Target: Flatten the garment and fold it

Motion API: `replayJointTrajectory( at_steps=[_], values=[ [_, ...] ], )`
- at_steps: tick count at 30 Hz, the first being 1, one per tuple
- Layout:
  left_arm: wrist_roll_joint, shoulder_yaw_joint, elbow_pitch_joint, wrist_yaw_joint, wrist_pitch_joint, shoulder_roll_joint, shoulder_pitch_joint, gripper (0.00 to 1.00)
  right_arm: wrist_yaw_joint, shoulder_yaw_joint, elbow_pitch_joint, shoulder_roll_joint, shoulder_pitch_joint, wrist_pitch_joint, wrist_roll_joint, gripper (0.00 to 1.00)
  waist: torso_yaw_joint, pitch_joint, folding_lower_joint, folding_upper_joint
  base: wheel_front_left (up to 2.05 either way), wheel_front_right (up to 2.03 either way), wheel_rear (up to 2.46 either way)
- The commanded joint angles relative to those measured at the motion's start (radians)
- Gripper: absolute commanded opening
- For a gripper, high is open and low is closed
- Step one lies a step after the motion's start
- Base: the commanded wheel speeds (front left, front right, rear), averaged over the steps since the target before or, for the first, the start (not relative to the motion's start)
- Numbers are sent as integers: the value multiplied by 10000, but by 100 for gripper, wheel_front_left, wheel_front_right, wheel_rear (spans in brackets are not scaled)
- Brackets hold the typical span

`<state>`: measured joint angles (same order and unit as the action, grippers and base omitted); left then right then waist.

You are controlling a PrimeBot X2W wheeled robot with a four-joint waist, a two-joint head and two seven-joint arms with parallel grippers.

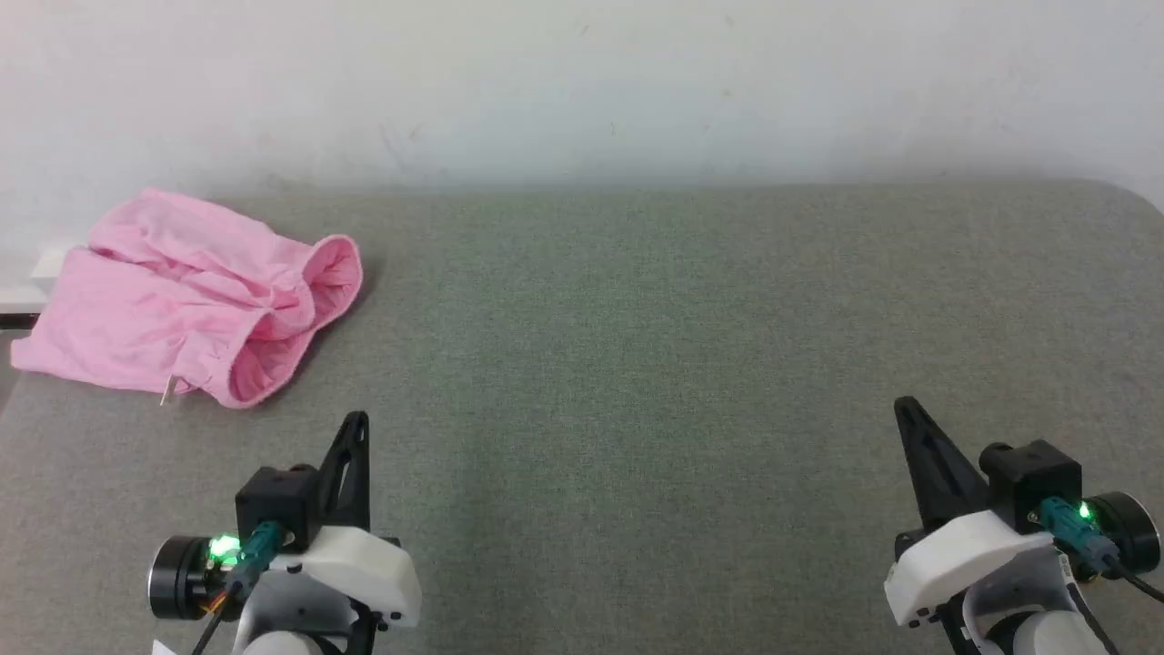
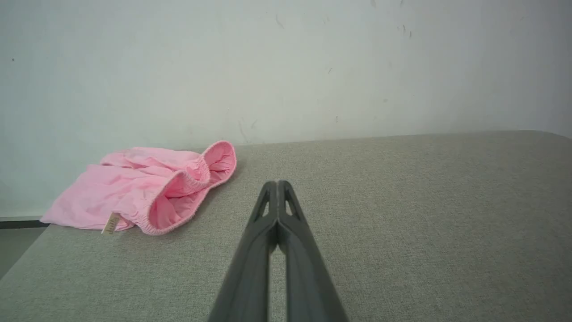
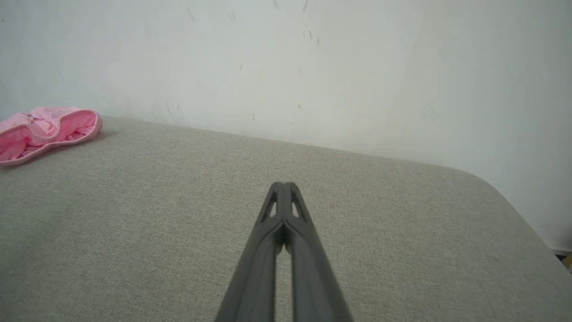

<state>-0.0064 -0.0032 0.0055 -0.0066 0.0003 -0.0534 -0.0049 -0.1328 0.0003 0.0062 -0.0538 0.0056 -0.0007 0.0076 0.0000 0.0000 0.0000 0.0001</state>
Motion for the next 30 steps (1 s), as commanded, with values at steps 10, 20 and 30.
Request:
replayJointTrajectory(
  at_steps=[10, 20, 30],
  values=[
    [64, 32, -55, 66, -3, 32, 49, 0, 21, -3, -62, 36, -56, 7, -76, 0, 0, 0, 0, -1, 0, 0, 0],
    [64, 32, -55, 66, -3, 32, 49, 0, 21, -3, -62, 36, -56, 7, -76, 0, 0, 0, 0, -1, 0, 0, 0],
    [64, 32, -55, 66, -3, 32, 49, 0, 21, -3, -62, 36, -56, 7, -76, 0, 0, 0, 0, -1, 0, 0, 0]
  ],
)
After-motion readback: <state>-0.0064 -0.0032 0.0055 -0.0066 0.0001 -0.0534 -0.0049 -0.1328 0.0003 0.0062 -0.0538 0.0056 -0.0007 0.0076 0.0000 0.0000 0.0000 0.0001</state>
